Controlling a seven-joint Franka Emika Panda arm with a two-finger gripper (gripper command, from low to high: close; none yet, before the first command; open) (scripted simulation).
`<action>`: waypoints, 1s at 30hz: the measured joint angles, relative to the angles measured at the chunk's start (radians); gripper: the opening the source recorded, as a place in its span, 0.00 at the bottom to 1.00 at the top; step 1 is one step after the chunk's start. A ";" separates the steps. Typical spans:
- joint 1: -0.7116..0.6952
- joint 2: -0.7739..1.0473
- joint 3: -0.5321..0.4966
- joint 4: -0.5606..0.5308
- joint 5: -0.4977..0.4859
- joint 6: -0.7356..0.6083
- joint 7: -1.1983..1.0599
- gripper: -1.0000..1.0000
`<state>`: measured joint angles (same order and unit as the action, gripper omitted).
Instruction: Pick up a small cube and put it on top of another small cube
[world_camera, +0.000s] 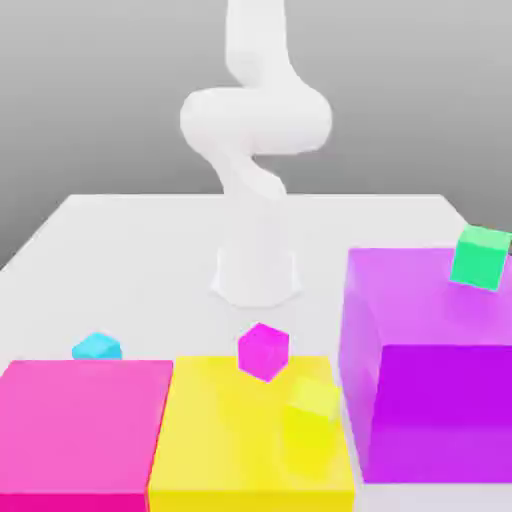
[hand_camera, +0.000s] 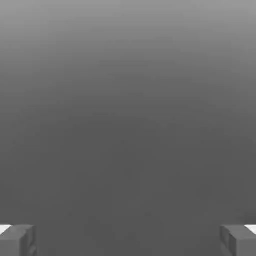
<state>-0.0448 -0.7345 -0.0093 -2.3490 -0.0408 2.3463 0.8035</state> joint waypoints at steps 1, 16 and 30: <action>-0.020 0.028 -0.005 -0.021 -0.017 0.020 0.001 0.50; -0.267 0.418 -0.190 -0.312 -0.180 0.294 -0.040 0.50; -0.410 0.809 -0.296 -0.517 0.162 0.594 -0.400 0.50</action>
<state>-0.4552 0.0749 -0.3056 -2.8664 0.1213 2.9406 0.4038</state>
